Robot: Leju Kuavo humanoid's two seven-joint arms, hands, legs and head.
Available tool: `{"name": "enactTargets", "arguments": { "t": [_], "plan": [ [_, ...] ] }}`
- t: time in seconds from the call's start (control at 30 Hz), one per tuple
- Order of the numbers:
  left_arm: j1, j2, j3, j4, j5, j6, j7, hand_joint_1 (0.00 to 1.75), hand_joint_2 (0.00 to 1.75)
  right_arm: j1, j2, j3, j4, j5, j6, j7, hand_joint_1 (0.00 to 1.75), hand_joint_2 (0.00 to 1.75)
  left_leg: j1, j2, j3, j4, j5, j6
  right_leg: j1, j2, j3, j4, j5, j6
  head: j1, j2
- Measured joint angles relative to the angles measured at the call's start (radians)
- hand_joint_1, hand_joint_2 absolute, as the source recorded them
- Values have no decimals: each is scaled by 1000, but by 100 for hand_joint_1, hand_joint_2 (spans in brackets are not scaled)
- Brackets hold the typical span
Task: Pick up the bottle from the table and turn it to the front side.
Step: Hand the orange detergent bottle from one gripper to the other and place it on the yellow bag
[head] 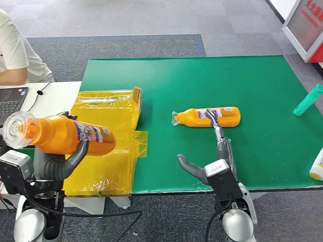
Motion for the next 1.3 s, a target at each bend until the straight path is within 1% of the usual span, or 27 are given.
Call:
{"name": "enactTargets", "arguments": {
  "t": [0.17,0.37,0.43,0.47,0.57,0.67,0.73,0.83,0.93,1.03,1.17,1.23,1.3],
  "plan": [
    [9,-3,30,-19,-4,-1,0,175,175,14,4,-14,-31,0,2,0,0,175,0,0,0,0,0,0,0,0,0,0,1,0,0,0],
    [10,-4,37,-24,-4,-1,0,175,175,18,6,-19,-39,0,2,0,0,175,0,0,0,0,0,0,0,0,0,0,1,0,0,0],
    [12,-5,43,-28,-52,17,-4,175,175,21,7,-23,-46,0,2,-3,0,175,0,0,0,0,0,0,0,0,0,0,1,0,0,0],
    [13,-5,46,-31,-104,32,-5,175,175,25,8,-26,-54,0,2,-7,0,175,0,0,0,0,0,0,0,0,0,0,1,0,0,0],
    [15,-5,53,-42,-329,66,-8,175,175,49,12,-42,-104,0,0,-36,0,175,0,0,0,0,0,0,0,0,0,0,1,0,0,0],
    [12,-4,49,-51,-571,110,-4,175,175,82,15,-66,-182,-1,1,-73,0,175,0,0,0,0,0,0,0,0,-1,0,0,0,0,0],
    [3,-4,47,-54,-703,139,8,175,175,100,18,-80,-243,-1,5,-92,0,175,0,0,0,0,0,0,0,0,-1,0,0,0,0,0],
    [-23,0,49,-52,-895,166,17,175,175,117,23,-97,-327,-1,10,-112,0,175,0,0,0,0,-1,0,0,0,-1,0,0,0,0,0],
    [-72,5,51,-36,-1095,171,16,175,175,123,24,-104,-390,-1,9,-127,0,175,0,0,0,0,0,0,0,0,-1,0,1,0,0,0],
    [-125,8,50,1,-1188,164,19,175,175,122,25,-108,-428,-2,8,-130,0,175,0,0,0,0,1,-1,0,0,-1,0,2,-1,0,0],
    [-167,18,46,56,-1290,164,46,175,175,117,25,-113,-447,-5,2,-132,0,175,0,0,0,0,1,-1,0,0,-1,0,2,0,0,0],
    [-188,33,37,84,-1332,161,87,175,175,111,25,-115,-449,-6,-1,-133,0,175,0,0,0,0,2,-1,0,0,-1,0,3,0,0,0],
    [-218,66,11,116,-1347,139,163,175,175,102,25,-117,-449,-11,3,-133,0,175,0,0,0,0,2,-1,0,0,-1,0,3,-1,0,0]
  ]
}}
